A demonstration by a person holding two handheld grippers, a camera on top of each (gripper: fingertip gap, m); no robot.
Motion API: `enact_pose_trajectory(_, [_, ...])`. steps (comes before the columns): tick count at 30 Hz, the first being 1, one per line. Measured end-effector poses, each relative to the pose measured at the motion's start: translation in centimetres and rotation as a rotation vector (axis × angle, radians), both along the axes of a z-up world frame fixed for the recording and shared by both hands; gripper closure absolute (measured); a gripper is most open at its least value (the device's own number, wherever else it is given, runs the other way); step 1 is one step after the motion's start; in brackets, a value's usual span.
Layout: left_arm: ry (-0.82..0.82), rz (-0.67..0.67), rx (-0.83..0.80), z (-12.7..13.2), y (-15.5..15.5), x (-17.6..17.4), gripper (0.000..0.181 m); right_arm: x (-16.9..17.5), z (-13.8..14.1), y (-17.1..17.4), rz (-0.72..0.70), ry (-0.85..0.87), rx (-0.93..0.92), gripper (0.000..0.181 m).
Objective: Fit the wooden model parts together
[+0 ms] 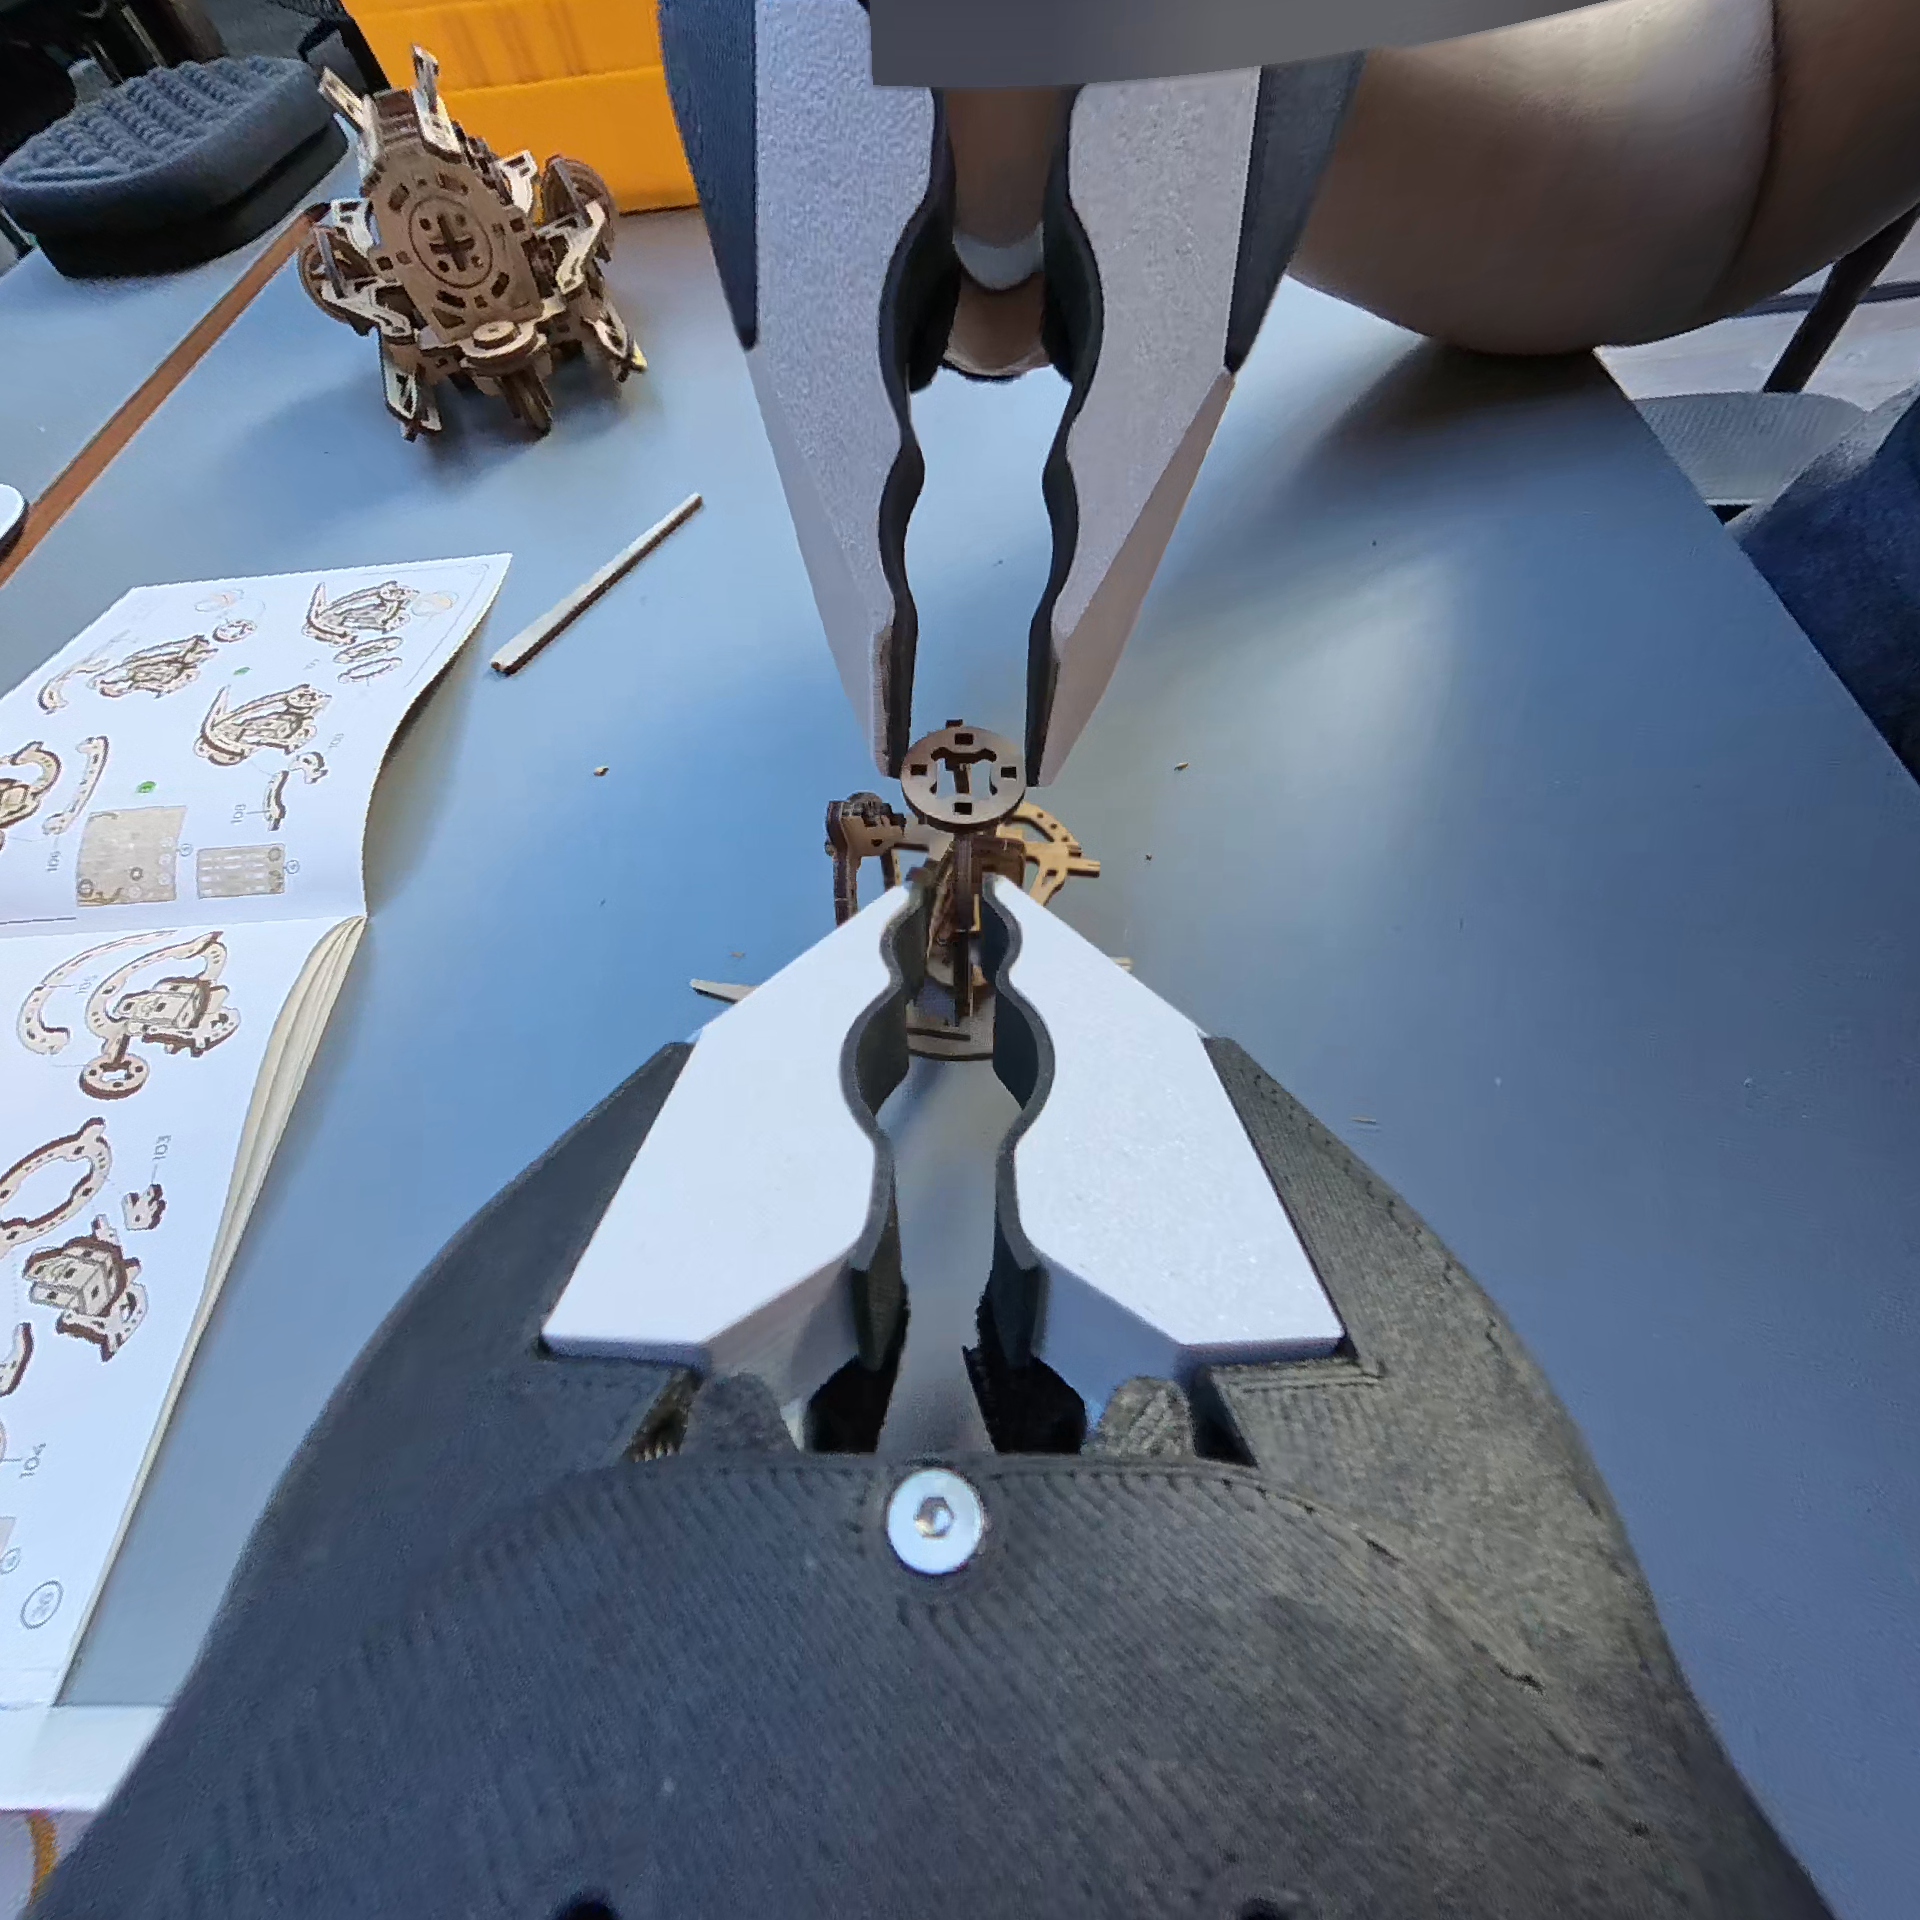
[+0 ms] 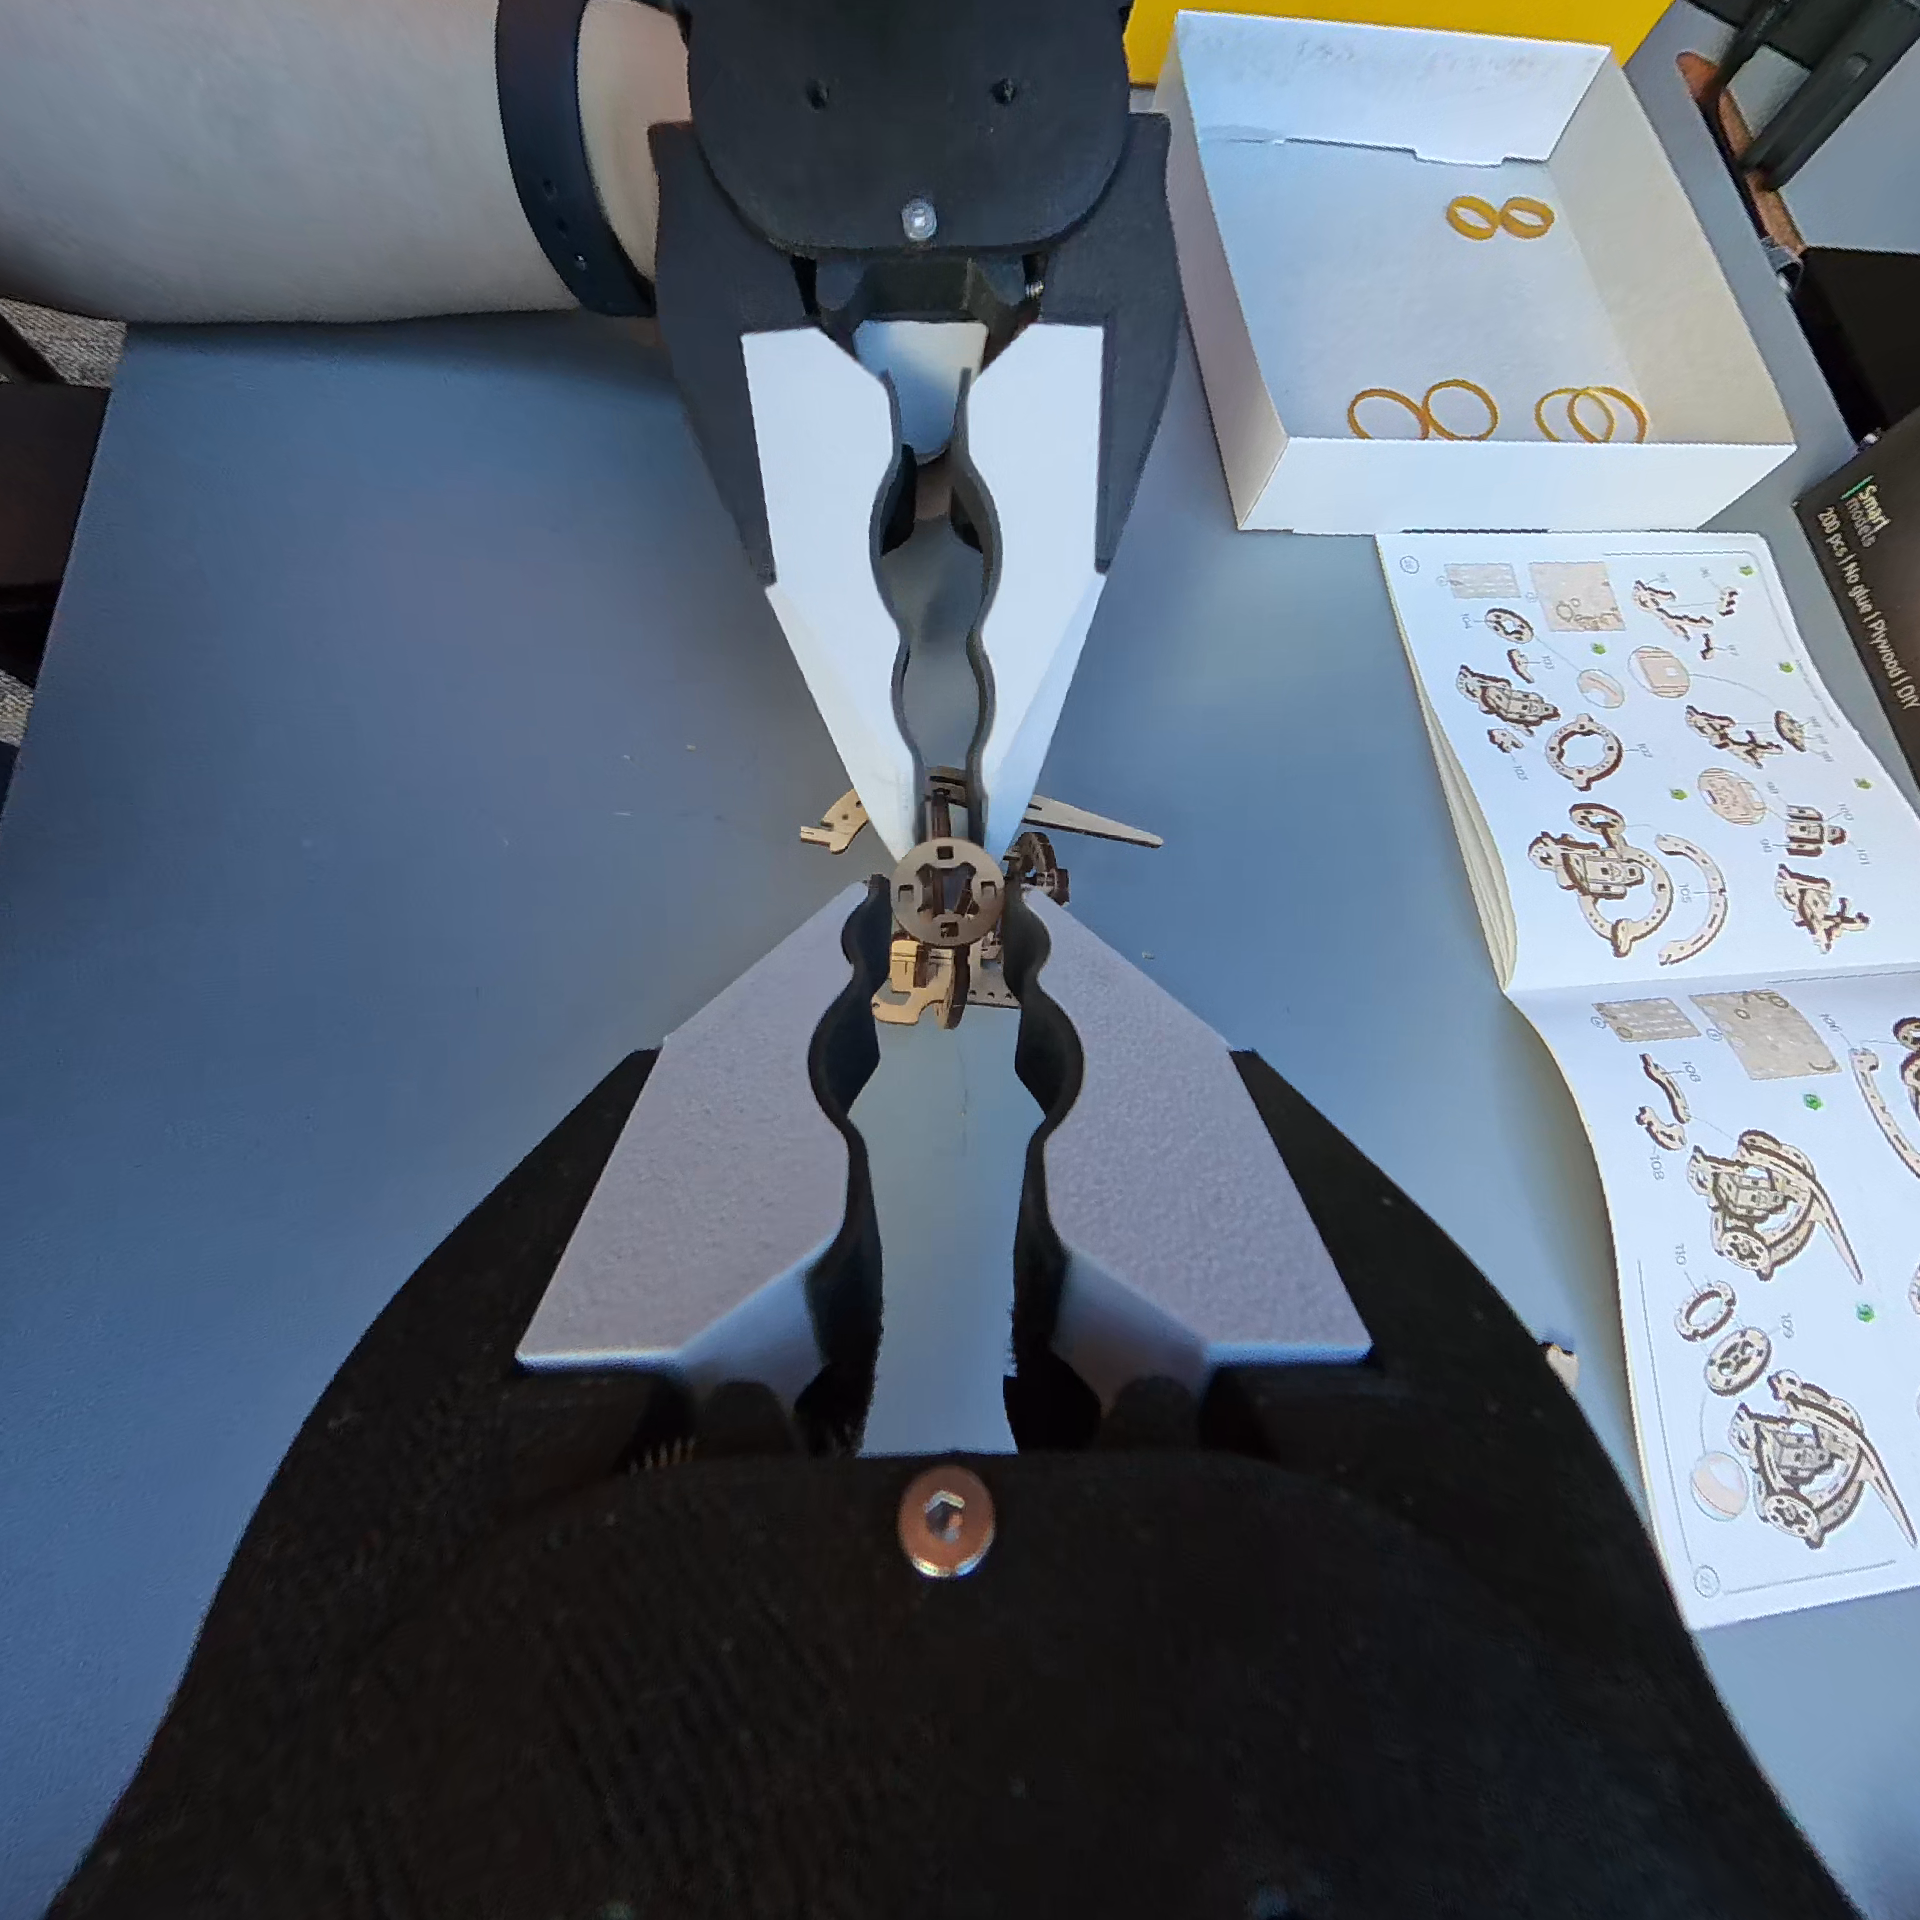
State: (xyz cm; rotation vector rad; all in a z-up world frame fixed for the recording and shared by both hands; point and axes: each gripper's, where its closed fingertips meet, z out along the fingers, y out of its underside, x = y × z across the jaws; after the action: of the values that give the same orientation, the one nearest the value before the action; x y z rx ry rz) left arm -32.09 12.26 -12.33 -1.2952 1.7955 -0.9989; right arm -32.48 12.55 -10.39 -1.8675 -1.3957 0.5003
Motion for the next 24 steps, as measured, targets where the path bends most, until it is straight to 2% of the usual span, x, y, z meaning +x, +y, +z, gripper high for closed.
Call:
enact_pose_trajectory(7, [0.036,0.009,0.058,0.3,0.1,-0.7,0.17,-0.4,-0.1,-0.2,0.009,-0.008,-0.036,0.161])
enact_pose_trajectory(12, [0.111,0.074,0.192,0.7,0.7,-1.8,0.166,-0.4,-0.1,-0.2,0.011,-0.021,-0.036,0.161])
enact_pose_trajectory(14, [0.111,0.127,0.262,0.9,0.9,-2.1,0.161,-0.5,-0.1,-0.2,0.015,-0.018,-0.042,0.161])
enact_pose_trajectory(16, [0.042,0.19,0.357,1.7,0.9,-1.8,0.156,-0.6,-0.2,-0.2,0.018,-0.02,-0.046,0.161])
enact_pose_trajectory(19, [0.012,0.221,0.531,1.7,0.4,-1.6,0.149,-0.6,-0.1,-0.3,0.015,-0.025,-0.053,0.161])
enact_pose_trajectory(24, [-0.018,0.261,0.764,2.2,0.5,-1.0,0.158,-0.6,-0.2,-0.3,0.007,-0.023,-0.067,0.161])
